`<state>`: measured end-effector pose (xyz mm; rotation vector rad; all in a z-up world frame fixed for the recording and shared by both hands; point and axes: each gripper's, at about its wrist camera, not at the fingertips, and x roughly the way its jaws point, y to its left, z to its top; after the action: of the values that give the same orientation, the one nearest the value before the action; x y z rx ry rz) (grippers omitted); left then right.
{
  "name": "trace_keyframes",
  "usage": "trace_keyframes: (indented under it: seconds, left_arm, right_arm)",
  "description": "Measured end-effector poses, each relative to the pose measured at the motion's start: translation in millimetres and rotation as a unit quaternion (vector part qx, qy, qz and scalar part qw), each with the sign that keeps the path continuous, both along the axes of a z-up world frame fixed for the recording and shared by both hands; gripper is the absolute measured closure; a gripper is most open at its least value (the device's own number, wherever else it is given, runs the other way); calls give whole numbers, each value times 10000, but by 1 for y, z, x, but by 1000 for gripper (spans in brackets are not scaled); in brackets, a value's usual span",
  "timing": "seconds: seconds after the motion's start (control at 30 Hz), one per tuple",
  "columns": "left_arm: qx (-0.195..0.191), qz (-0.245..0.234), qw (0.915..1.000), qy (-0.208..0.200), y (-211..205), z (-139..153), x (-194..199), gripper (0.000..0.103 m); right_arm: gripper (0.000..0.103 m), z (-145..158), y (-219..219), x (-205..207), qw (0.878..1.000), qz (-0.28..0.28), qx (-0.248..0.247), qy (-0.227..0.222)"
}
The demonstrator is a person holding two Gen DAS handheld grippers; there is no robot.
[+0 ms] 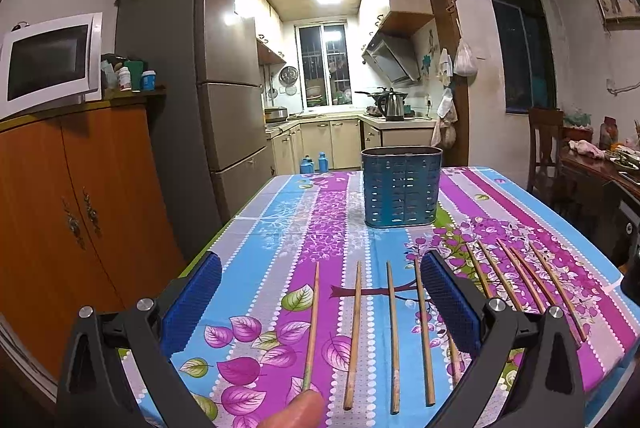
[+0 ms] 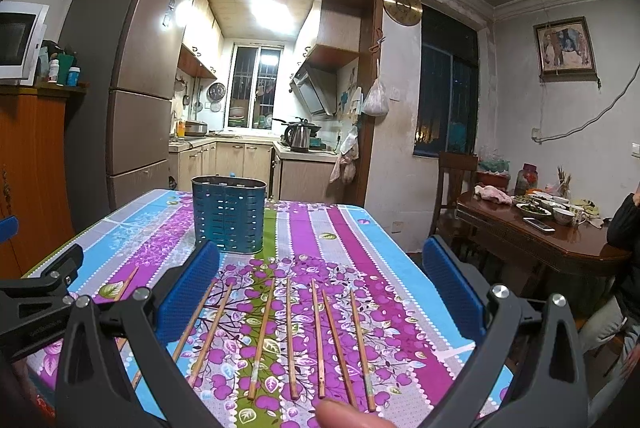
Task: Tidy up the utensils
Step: 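Lower the left tool toward one wooden chopstick while the right tool lowers toward another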
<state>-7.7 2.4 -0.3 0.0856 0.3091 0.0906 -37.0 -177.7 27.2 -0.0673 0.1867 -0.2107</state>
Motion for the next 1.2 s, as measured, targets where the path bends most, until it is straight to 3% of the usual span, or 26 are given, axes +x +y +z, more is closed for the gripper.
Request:
trace_keyframes:
  seconds: [0.33, 0.53, 0.7, 0.83, 0.93, 1.03, 1.13, 1.2]
  left_arm:
    - [0, -153, 9998, 99, 3, -1, 2, 3]
    - [-411, -318, 9981, 338, 60, 7, 4, 3]
    - [-825, -210, 9943, 646, 115, 6, 3, 3]
    - [-976, -884, 9864, 987, 122, -8, -8, 3]
    - [-798, -1213, 9827, 1149, 109, -26, -16, 11]
    - [-812, -1427, 9748, 1511, 94, -54, -15, 18]
    - [-946, -1605, 9649, 1850, 84, -77, -12, 32]
    - [-756, -1678, 9631, 1965, 72, -90, -9, 39]
  right_arm:
    - [5, -3, -5, 2, 10000, -56, -19, 31]
    - [5, -6, -41, 0, 9996, -244, 9, 170]
    - [5, -20, -89, 2, 9964, -496, 164, 671]
    - [5, -37, -115, 5, 9895, -514, 342, 1308]
    - [5, -52, -123, 5, 9822, -336, 533, 1771]
    - [5, -64, -118, -2, 9796, -127, 555, 1929]
    - [5, -72, -109, -7, 9763, 274, 718, 2023]
    - [5, -80, -103, -6, 9703, 490, 814, 2226]
